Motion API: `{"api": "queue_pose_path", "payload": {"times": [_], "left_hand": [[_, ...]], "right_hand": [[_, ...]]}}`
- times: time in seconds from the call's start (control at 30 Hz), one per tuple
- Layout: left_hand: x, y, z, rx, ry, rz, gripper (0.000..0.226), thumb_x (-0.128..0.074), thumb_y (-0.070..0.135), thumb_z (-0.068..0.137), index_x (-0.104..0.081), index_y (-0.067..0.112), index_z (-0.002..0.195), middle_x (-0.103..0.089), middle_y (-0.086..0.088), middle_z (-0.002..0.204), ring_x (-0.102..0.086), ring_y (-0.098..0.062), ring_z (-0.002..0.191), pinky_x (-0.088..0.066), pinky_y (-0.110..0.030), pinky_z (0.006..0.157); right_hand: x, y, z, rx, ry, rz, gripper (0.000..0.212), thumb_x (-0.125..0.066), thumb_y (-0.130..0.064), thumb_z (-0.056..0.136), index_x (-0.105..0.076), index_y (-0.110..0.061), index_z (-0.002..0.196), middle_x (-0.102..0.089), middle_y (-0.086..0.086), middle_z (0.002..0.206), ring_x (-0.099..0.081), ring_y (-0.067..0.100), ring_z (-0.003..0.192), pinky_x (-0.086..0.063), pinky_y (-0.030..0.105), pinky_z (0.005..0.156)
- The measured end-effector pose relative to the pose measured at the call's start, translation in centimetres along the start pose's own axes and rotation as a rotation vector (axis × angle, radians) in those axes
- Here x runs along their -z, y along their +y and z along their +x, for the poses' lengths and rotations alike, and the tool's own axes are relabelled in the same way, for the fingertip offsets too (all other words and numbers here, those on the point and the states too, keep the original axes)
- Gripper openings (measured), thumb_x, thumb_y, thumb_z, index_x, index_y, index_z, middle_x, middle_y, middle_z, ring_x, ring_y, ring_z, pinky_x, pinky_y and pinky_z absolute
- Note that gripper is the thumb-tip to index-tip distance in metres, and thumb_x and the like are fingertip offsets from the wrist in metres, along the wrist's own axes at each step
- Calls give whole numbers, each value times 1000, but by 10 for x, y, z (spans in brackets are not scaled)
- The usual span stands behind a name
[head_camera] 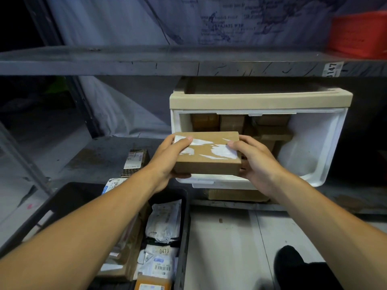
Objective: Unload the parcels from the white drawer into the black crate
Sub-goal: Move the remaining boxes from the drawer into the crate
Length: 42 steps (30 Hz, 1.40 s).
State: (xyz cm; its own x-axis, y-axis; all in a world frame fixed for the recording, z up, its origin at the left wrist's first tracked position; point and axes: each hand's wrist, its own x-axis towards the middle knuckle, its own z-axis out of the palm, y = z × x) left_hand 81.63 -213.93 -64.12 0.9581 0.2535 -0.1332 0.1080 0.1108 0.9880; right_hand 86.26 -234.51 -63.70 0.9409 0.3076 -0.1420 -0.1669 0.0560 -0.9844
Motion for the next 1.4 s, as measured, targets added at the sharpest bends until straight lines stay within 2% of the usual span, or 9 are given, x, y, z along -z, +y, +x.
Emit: {"api": "queue_pose_path", "payload": {"times": [0.07, 0.27, 0.43, 0.6, 0.7, 0.87, 1.03, 1.23, 1.4], "left_hand": [[2, 1, -1, -9, -90, 13, 25, -69, 42, 92, -64, 43, 116, -69, 3, 118, -66, -20, 102, -60, -39, 68], [12, -3, 2, -47, -317, 4, 95, -86, 39, 64, -40, 41, 147, -62, 5, 134, -64, -20, 114, -57, -35, 73], [11, -4, 2, -82, -258, 55, 62, -81, 45, 71, -61, 28, 128, -68, -1, 118, -65, -20, 110, -57, -34, 75], [11, -3, 3, 15, -146, 24, 54, -72, 60, 78, -64, 25, 120, -67, -8, 112, -66, -25, 103, -57, -42, 80], [12, -1, 3, 117, -138, -11, 59, -64, 63, 78, -62, 26, 124, -67, -15, 114, -67, -30, 100, -58, -40, 76], [20, 2, 3, 285, -208, -37, 78, -68, 70, 68, -64, 23, 131, -69, -19, 121, -71, -35, 101, -60, -50, 86], [17, 6, 0, 286, -236, -49, 60, -54, 69, 84, -70, 25, 121, -77, -10, 113, -72, -30, 106, -57, -49, 84], [6, -1, -4, 178, -158, -7, 38, -76, 28, 84, -68, 17, 119, -79, 0, 100, -73, -23, 103, -61, -37, 78], [-12, -6, -7, 149, -11, -194, 29, -75, 14, 89, -63, 14, 116, -78, -3, 90, -73, -28, 100, -59, -47, 92]], "right_hand": [[1, 1, 0, -20, 43, 14, 23, -67, -31, 97, -68, -23, 118, -73, 7, 112, -70, 21, 97, -55, 32, 69], [5, -3, -1, -126, 155, 66, 27, -63, -40, 98, -65, -23, 119, -70, 7, 110, -65, 22, 103, -56, 34, 71], [6, -6, -5, -177, 80, 55, 44, -56, -60, 96, -61, -26, 124, -64, 10, 111, -62, 24, 98, -50, 32, 65], [5, -1, -5, -12, -105, -89, 67, -65, -72, 75, -55, -36, 131, -57, 1, 134, -54, 24, 125, -49, 42, 99], [6, 4, 0, 75, -149, -142, 93, -89, -55, 63, -47, -41, 145, -58, -2, 138, -52, 22, 131, -42, 49, 112], [11, 1, -1, 104, -59, -182, 74, -86, -38, 61, -57, -35, 128, -67, 0, 125, -60, 23, 122, -49, 50, 107], [11, 3, 3, 31, 42, -151, 51, -86, -36, 73, -63, -18, 114, -76, 5, 111, -73, 22, 102, -60, 48, 90], [7, 5, 1, -137, 107, -37, 49, -82, -41, 81, -58, -15, 115, -75, 9, 106, -75, 25, 95, -64, 39, 73], [2, 8, 0, -230, 78, -54, 60, -81, -52, 80, -57, -18, 123, -76, 14, 102, -76, 29, 81, -61, 37, 60]]}}
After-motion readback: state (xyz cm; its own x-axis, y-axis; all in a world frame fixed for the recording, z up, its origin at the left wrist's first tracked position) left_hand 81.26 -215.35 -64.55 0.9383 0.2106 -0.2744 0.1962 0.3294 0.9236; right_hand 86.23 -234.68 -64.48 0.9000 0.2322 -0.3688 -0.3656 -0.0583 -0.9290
